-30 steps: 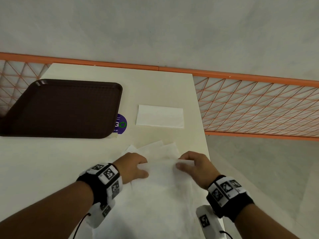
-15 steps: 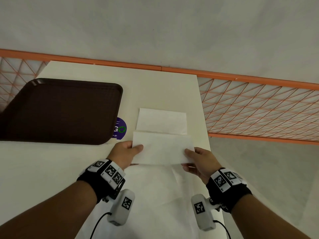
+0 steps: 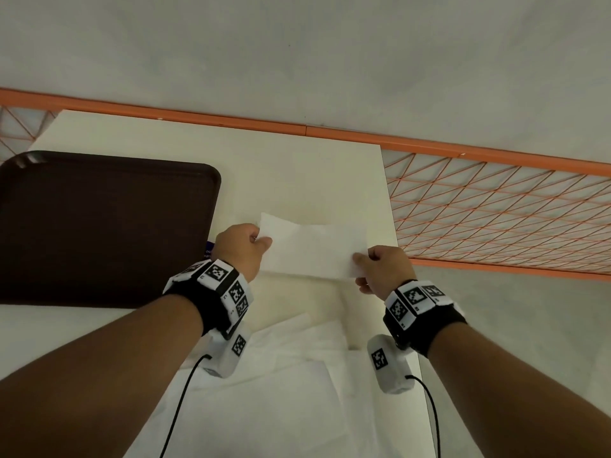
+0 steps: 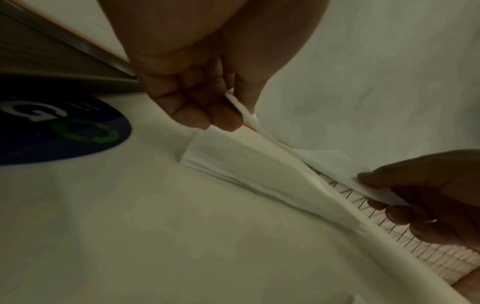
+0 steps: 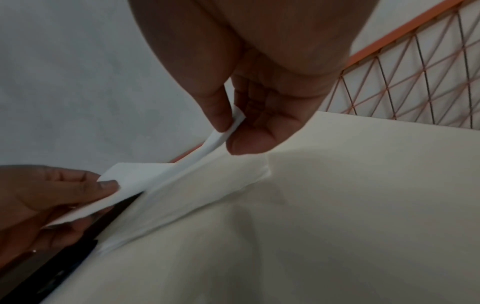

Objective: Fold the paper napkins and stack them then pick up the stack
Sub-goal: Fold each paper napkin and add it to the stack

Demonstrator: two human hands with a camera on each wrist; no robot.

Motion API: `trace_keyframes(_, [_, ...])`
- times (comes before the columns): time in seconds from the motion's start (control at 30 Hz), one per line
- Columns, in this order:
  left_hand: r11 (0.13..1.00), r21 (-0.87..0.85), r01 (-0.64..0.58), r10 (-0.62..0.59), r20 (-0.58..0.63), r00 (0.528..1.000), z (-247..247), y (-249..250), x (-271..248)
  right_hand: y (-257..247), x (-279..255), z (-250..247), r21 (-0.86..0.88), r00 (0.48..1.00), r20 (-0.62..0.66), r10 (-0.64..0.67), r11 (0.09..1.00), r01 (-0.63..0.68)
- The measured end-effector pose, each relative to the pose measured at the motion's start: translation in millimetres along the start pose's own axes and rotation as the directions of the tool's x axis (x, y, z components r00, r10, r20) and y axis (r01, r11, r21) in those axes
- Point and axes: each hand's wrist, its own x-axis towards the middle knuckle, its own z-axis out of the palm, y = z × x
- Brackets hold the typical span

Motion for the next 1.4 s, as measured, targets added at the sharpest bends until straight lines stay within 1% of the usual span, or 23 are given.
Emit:
trace_keyframes(0.2, [0.988,0.146,0.046,-0.047,0.003,0.999,13,-5,17,3,20,8,-0.218,0.999,-0.040,-0.014,0.976,0.005])
trace_keyframes(0.4, [0.977,0.196,0.082,-0.085,0.007,0.996,15,-7,20,6,24,10,-0.349,1.000,-0.025,0.015,0.937,-0.023])
trace_keyframes(0.5, [0.968,0.230,0.105,-0.111,0.015,0.994,14,-6,20,7,26,9,-0.411,0.999,-0.050,0.007,0.911,-0.027])
trace_keyframes(0.57, [0.956,0.262,0.130,-0.141,0.022,0.990,13,-4,19,8,26,10,-0.432,0.998,-0.069,0.008,0.901,-0.037])
trace_keyframes(0.67, [0.928,0.343,0.148,-0.173,0.043,0.984,13,-1,17,7,27,11,-0.463,0.998,-0.065,-0.006,0.886,-0.025])
trace_keyframes(0.83, [0.873,0.480,0.084,-0.164,0.128,0.978,15,5,20,3,28,16,-0.524,0.999,-0.042,-0.024,0.852,-0.002])
trace_keyframes(0.93, [0.873,0.480,0.086,-0.176,0.147,0.973,15,6,21,2,28,16,-0.533,0.999,-0.037,-0.017,0.846,-0.005])
trace_keyframes(1.07, [0.880,0.465,0.100,-0.177,0.125,0.976,4,7,14,2,21,9,-0.498,0.998,-0.052,-0.022,0.867,-0.007])
trace_keyframes(1.17, [0.899,0.436,0.041,-0.102,0.118,0.988,-8,5,-4,1,1,1,-0.487,0.995,-0.036,-0.094,0.871,0.064])
trace_keyframes(1.23, [0.904,0.425,-0.037,-0.040,0.171,0.985,-15,-1,-18,1,-22,-1,-0.462,0.988,0.005,-0.157,0.875,0.141])
trace_keyframes(1.27, [0.906,0.418,-0.065,-0.021,0.198,0.980,-18,-4,-25,2,-36,0,-0.458,0.982,0.043,-0.186,0.869,0.185])
trace_keyframes(1.33, [0.916,0.393,-0.079,-0.017,0.235,0.972,-23,-10,-42,7,-63,3,-0.479,0.964,0.140,-0.224,0.837,0.264])
trace_keyframes(1.4, [0.927,0.366,-0.085,-0.014,0.260,0.966,-27,-14,-61,15,-88,7,-0.503,0.950,0.208,-0.233,0.807,0.308])
